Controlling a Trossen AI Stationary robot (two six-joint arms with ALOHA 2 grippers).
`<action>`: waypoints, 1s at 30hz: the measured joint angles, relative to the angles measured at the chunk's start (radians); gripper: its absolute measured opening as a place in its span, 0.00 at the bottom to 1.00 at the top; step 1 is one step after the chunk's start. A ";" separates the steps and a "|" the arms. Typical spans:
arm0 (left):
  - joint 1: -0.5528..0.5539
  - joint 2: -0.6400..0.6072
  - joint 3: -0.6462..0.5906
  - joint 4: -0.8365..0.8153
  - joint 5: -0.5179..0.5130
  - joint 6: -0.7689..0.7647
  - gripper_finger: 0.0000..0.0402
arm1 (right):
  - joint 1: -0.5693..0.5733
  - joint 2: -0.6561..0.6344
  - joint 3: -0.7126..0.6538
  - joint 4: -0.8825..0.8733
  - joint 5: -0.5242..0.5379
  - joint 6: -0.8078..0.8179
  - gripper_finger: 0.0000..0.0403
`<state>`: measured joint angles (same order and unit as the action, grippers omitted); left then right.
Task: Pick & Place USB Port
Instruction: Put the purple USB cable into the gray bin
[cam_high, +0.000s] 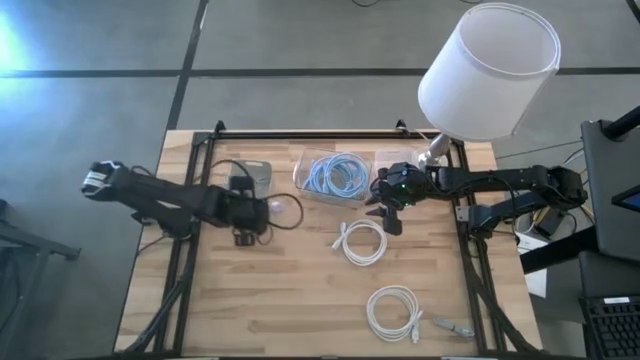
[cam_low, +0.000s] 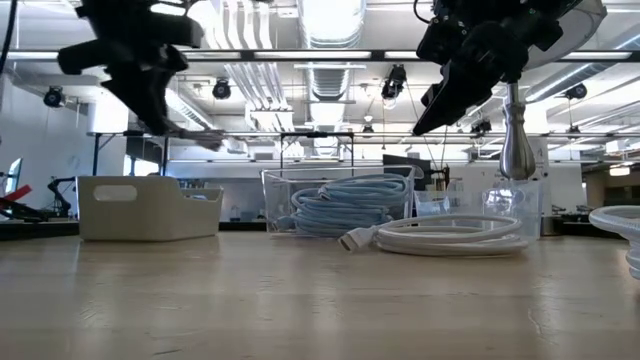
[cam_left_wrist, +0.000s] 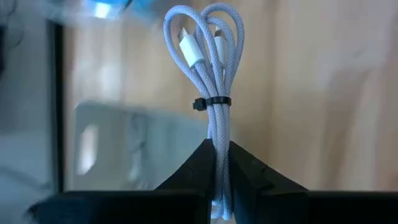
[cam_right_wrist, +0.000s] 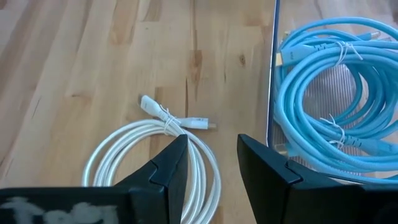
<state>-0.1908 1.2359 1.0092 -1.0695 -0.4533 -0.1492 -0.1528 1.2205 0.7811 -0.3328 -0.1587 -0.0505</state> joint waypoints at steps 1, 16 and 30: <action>0.012 -0.017 0.000 -0.038 -0.004 0.000 0.09 | 0.000 0.000 0.000 0.000 0.000 0.005 0.34; 0.341 -0.052 -0.076 -0.115 0.061 0.166 0.08 | 0.000 0.000 0.000 0.001 0.000 0.023 0.34; 0.468 0.073 -0.234 0.187 0.101 0.385 0.09 | 0.000 0.000 0.000 0.001 0.000 0.017 0.33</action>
<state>0.2771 1.3088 0.7752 -0.8826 -0.3527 0.2356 -0.1528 1.2209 0.7811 -0.3321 -0.1585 -0.0337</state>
